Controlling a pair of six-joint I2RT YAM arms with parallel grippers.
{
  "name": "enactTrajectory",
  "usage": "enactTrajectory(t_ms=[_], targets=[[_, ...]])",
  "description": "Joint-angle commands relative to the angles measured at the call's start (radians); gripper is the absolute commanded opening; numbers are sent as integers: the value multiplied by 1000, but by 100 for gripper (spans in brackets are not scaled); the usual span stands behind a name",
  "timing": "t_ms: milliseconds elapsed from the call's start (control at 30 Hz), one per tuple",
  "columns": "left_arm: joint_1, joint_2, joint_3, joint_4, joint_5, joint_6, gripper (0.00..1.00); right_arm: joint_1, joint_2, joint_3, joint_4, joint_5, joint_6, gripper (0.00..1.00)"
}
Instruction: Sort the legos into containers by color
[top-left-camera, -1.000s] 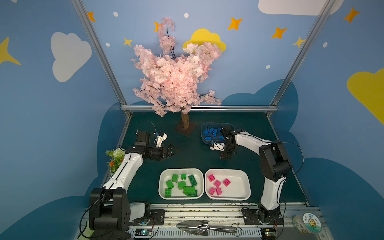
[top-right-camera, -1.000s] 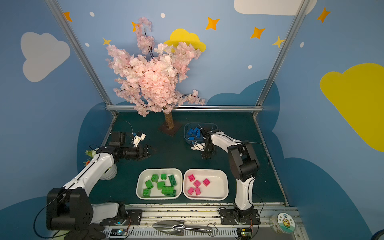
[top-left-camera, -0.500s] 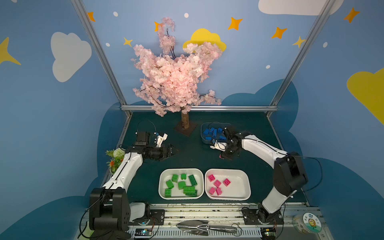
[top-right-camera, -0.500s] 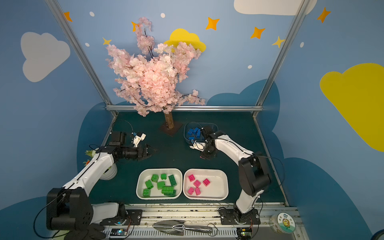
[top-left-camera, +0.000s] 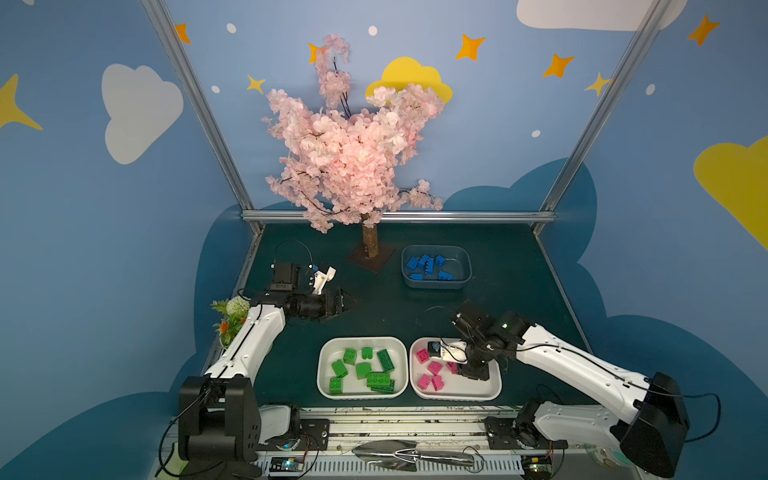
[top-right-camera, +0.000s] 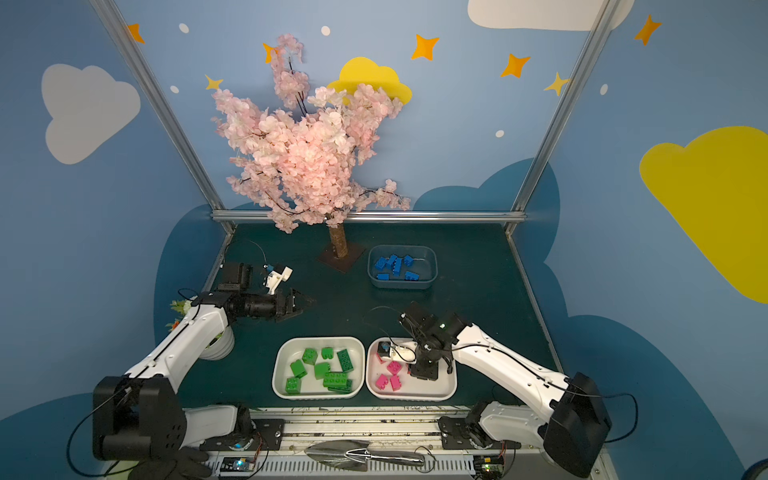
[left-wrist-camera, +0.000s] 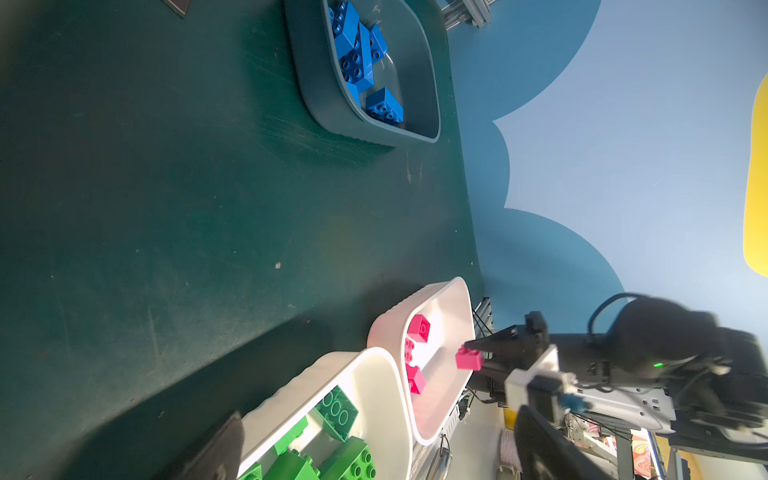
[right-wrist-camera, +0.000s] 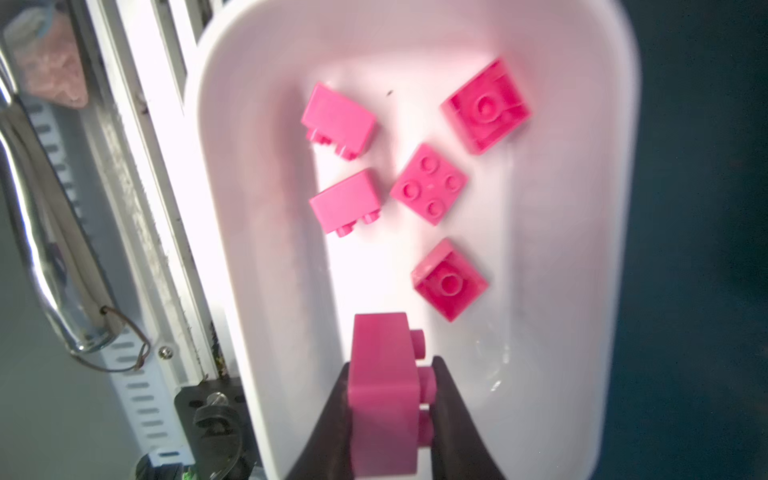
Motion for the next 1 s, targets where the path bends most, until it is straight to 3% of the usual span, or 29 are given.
enactTrajectory(t_ms=[0,100,233,367,433,500,533,633,800,967], targets=[[4,-1,31,-6,18,13,99,14,2,-45,40,-34,23,26],[5,-7,40,-9,15,12,99,17,49,-52,69,-43,44,36],[5,-14,54,-21,2,20,99,15,73,-2,87,-16,152,58],[4,-28,76,-36,-54,48,99,-45,46,54,101,38,283,63],[5,-43,93,-57,-122,82,99,-125,7,72,122,20,342,68],[4,-65,108,-78,-237,122,99,-215,-52,74,166,-11,406,82],[5,-79,111,-80,-303,121,99,-245,-78,63,195,0,425,83],[24,-141,62,17,-483,113,99,-340,-163,-7,344,117,490,90],[74,-193,-85,284,-619,84,99,-574,-235,-114,547,254,713,94],[96,-125,-205,528,-716,104,99,-718,-224,-304,858,362,880,94]])
